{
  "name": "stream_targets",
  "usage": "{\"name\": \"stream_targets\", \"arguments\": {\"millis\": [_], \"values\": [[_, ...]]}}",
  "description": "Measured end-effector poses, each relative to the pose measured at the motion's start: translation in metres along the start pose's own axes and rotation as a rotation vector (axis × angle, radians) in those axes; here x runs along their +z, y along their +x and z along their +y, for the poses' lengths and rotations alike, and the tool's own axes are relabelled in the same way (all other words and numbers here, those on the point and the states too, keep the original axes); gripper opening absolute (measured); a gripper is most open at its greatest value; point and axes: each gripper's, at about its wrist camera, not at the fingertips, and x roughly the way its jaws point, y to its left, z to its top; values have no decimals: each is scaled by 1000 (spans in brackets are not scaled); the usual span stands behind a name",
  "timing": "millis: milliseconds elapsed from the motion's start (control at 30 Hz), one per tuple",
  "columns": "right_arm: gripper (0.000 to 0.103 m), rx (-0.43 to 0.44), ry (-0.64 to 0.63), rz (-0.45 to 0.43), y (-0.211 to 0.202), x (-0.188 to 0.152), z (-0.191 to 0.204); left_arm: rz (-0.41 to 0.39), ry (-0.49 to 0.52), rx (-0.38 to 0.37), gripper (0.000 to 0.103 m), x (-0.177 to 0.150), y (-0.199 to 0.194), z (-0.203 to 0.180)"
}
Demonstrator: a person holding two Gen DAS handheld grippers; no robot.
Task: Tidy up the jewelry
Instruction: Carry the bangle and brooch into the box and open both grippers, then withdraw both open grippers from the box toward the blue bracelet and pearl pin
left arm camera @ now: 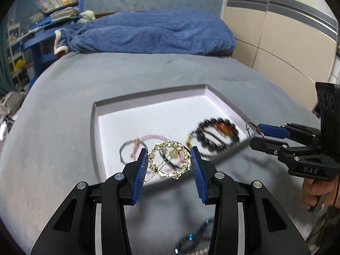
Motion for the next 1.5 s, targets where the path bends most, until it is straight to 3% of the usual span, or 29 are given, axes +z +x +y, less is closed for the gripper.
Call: {"name": "stream_targets", "arguments": {"millis": [200,467,833,967,1033,1133,1367,1433,1500], "values": [[48,-23,26,4,26,21,-10,26,-17,31,42,10,26,6],[48,-84,25,65,61,16,-15,83,-4,66,42,8,53,6],[48,-123,-13,53,59,11,-14,123,22,80,43,2,65,4],[52,-125,-21,46,56,10,-14,118,26,78,51,1,64,3],[59,-121,-21,33,53,9,-13,109,35,77,56,1,62,1],[61,-112,-19,11,46,8,-11,96,42,74,68,-1,57,0],[63,-88,-19,-48,21,-6,-3,64,13,63,70,-11,37,3],[63,-84,-15,-57,15,-14,-1,43,1,52,79,-17,28,5],[63,-79,-9,-52,11,-25,0,35,-5,44,79,-23,21,8]]}}
